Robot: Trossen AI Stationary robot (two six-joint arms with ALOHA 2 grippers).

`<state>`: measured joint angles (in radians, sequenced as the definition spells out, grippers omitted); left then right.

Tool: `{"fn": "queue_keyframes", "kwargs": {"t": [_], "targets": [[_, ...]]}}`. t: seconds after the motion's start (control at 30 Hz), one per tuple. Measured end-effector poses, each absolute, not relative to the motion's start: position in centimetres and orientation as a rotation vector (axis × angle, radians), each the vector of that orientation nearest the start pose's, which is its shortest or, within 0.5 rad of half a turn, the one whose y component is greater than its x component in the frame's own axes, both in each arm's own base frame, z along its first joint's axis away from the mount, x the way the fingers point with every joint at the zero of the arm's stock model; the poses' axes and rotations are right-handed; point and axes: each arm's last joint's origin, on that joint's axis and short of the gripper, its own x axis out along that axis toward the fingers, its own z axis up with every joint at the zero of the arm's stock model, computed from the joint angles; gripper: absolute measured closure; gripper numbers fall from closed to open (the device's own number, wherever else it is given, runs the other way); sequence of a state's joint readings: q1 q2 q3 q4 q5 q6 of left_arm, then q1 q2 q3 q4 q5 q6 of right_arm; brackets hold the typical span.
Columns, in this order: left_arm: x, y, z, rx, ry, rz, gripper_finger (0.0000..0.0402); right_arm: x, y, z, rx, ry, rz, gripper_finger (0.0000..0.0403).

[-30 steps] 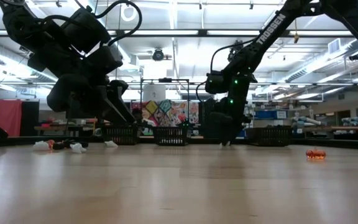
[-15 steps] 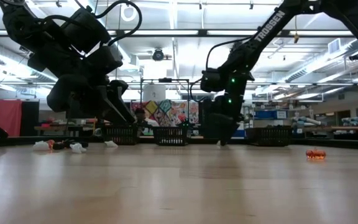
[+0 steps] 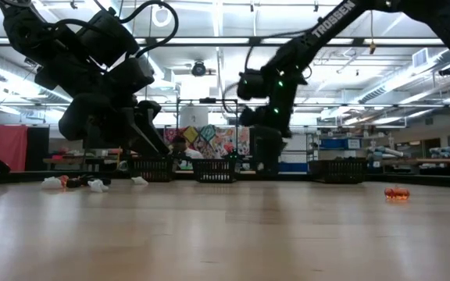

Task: Sort Halloween decoration
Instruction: Put the white ghost toy into the middle black bin

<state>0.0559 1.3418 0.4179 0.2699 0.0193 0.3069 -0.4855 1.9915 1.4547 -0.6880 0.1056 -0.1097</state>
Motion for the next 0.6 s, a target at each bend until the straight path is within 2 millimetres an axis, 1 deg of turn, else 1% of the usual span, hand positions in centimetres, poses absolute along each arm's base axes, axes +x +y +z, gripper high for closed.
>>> {"fn": "queue_keyframes", "kwargs": {"t": [0.13, 0.23, 0.3, 0.37, 0.47, 0.6], "targets": [[23.2, 1.2, 14.2, 0.271, 0.654, -0.065, 0.0258, 36.7, -18.7, 20.0, 0.097, 1.18, -0.499, 0.0326], [23.2, 1.2, 14.2, 0.271, 0.653, -0.065, 0.0258, 37.8, -18.5, 21.2, 0.091, 1.1, -0.479, 0.0326], [23.2, 1.2, 14.2, 0.271, 0.653, -0.065, 0.0258, 38.4, -18.5, 21.7, 0.084, 1.033, -0.472, 0.0326], [23.2, 1.2, 14.2, 0.271, 0.653, -0.065, 0.0258, 38.9, -18.6, 21.9, 0.088, 0.977, -0.45, 0.0326], [23.2, 1.2, 14.2, 0.271, 0.653, -0.065, 0.0258, 39.7, -18.9, 21.5, 0.116, 0.911, -0.41, 0.0326], [23.2, 1.2, 14.3, 0.272, 0.648, -0.064, 0.0258, 40.5, -19.3, 20.3, 0.173, 0.903, -0.399, 0.0327]]}}
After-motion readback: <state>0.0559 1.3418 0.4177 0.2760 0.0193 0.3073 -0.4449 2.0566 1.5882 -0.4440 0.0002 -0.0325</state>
